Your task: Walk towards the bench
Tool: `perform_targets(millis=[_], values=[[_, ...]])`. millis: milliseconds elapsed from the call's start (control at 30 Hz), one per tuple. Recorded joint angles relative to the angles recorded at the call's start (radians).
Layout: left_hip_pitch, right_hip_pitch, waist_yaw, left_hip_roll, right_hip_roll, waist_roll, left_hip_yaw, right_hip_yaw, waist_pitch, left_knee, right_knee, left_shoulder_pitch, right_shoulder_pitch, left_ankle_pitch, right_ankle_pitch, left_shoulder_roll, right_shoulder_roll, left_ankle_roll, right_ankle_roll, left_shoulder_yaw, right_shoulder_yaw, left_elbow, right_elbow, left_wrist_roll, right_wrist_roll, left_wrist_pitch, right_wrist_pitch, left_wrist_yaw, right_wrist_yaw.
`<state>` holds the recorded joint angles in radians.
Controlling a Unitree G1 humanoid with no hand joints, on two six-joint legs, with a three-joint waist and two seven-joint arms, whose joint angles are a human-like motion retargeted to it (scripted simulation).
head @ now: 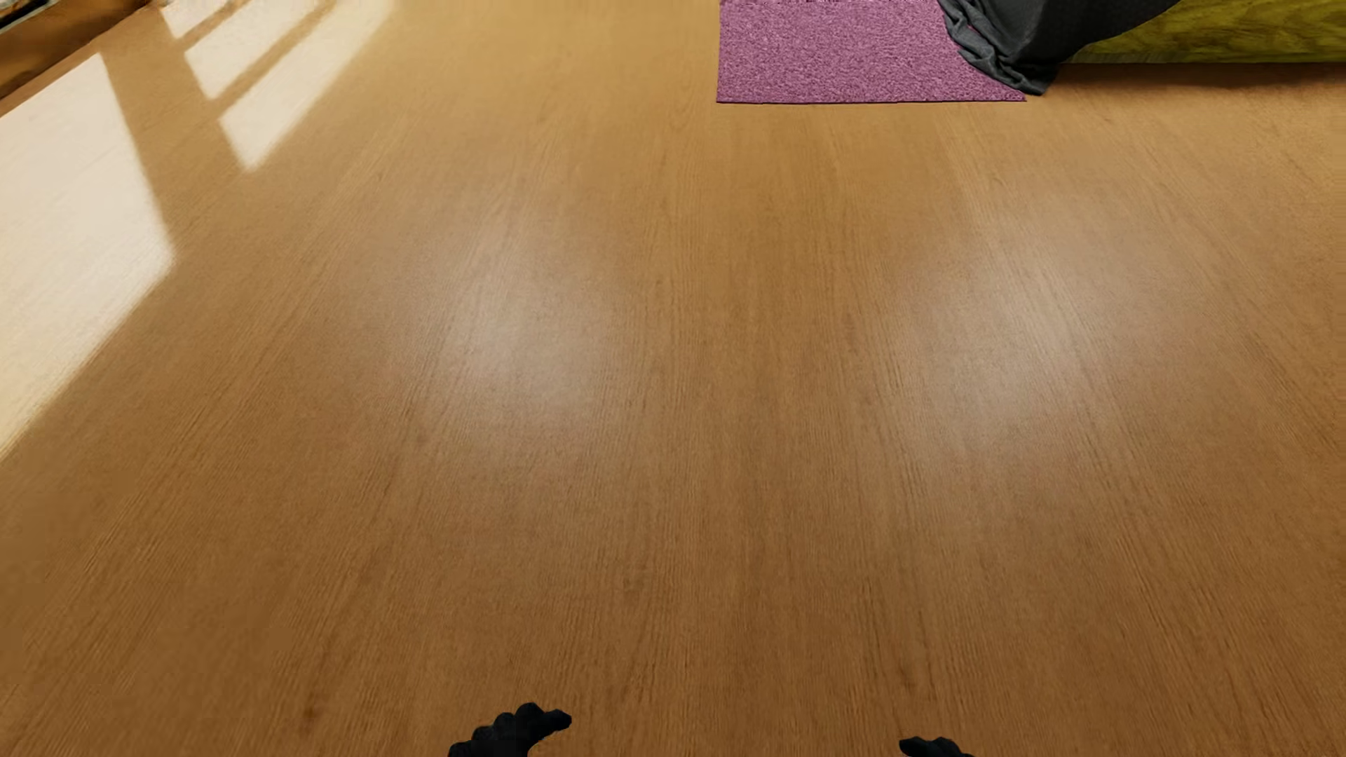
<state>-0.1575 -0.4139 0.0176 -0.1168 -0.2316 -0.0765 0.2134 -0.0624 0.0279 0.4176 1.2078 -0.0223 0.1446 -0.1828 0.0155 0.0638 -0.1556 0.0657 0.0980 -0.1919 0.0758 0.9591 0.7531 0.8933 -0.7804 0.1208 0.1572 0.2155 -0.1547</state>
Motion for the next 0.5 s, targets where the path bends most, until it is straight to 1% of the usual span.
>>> perform_targets(millis=[67, 133, 200, 233, 267, 300, 367, 400, 433, 467, 500], values=[[0.052, -0.076, -0.019, -0.007, 0.024, 0.004, 0.000, -0.027, -0.002, -0.007, -0.187, -0.053, 0.018, -0.028, -0.117, 0.013, 0.004, -0.005, -0.011, 0.004, -0.011, -0.022, -0.020, -0.017, 0.014, -0.012, -0.007, 0.033, 0.009], [0.104, -0.111, -0.033, -0.009, 0.044, 0.014, -0.006, -0.082, -0.009, -0.037, -0.482, -0.097, 0.022, -0.040, -0.128, 0.030, 0.012, -0.009, -0.022, -0.005, -0.013, -0.057, -0.012, -0.034, 0.011, -0.034, -0.006, 0.048, 0.019], [0.161, -0.107, -0.040, -0.010, 0.091, 0.028, -0.015, -0.121, -0.020, -0.093, -0.818, -0.127, 0.022, -0.039, -0.051, 0.039, 0.031, -0.014, 0.009, -0.017, -0.024, -0.091, 0.015, -0.058, 0.002, -0.050, 0.009, 0.054, 0.032], [0.191, -0.097, -0.042, -0.013, 0.121, 0.035, -0.022, -0.113, -0.026, -0.117, -0.965, -0.135, 0.022, -0.042, -0.036, 0.038, 0.040, -0.017, 0.037, -0.026, -0.031, -0.104, 0.028, -0.069, -0.003, -0.054, 0.017, 0.053, 0.040], [0.219, -0.108, -0.046, -0.016, 0.143, 0.043, -0.031, -0.077, -0.030, -0.124, -1.016, -0.137, 0.025, -0.052, -0.046, 0.035, 0.046, -0.023, 0.087, -0.039, -0.038, -0.112, 0.041, -0.076, -0.010, -0.056, 0.021, 0.051, 0.048], [0.250, -0.107, -0.049, -0.017, 0.160, 0.049, -0.041, -0.049, -0.035, -0.123, -1.021, -0.133, 0.028, -0.054, -0.040, 0.035, 0.052, -0.027, 0.100, -0.055, -0.040, -0.118, 0.054, -0.074, -0.020, -0.057, 0.024, 0.051, 0.057], [0.314, -0.074, -0.055, 0.004, 0.198, 0.067, -0.068, -0.034, -0.049, -0.123, -0.986, -0.100, 0.039, -0.021, 0.097, 0.039, 0.075, -0.039, -0.050, -0.086, -0.050, -0.120, 0.078, -0.061, -0.037, -0.049, 0.028, 0.050, 0.067], [0.338, -0.042, -0.057, 0.024, 0.214, 0.082, -0.080, -0.040, -0.058, -0.106, -0.977, -0.073, 0.046, 0.023, 0.128, 0.039, 0.088, -0.044, -0.054, -0.092, -0.059, -0.111, 0.092, -0.056, -0.042, -0.035, 0.031, 0.046, 0.065], [0.346, -0.011, -0.056, 0.051, 0.233, 0.101, -0.086, -0.050, -0.068, -0.069, -0.969, -0.040, 0.050, 0.091, 0.106, 0.035, 0.099, -0.061, -0.076, -0.092, -0.065, -0.093, 0.109, -0.056, -0.048, -0.011, 0.034, 0.037, 0.063], [0.337, 0.018, -0.054, 0.080, 0.253, 0.120, -0.095, -0.061, -0.076, -0.002, -0.958, -0.006, 0.052, 0.171, 0.073, 0.031, 0.107, -0.082, -0.087, -0.092, -0.067, -0.067, 0.127, -0.056, -0.056, 0.015, 0.036, 0.018, 0.066], [0.302, 0.043, -0.051, 0.112, 0.273, 0.136, -0.109, -0.074, -0.082, 0.103, -0.942, 0.024, 0.050, 0.254, 0.038, 0.035, 0.112, -0.114, -0.100, -0.107, -0.066, -0.039, 0.142, -0.053, -0.065, 0.032, 0.034, -0.021, 0.075]])
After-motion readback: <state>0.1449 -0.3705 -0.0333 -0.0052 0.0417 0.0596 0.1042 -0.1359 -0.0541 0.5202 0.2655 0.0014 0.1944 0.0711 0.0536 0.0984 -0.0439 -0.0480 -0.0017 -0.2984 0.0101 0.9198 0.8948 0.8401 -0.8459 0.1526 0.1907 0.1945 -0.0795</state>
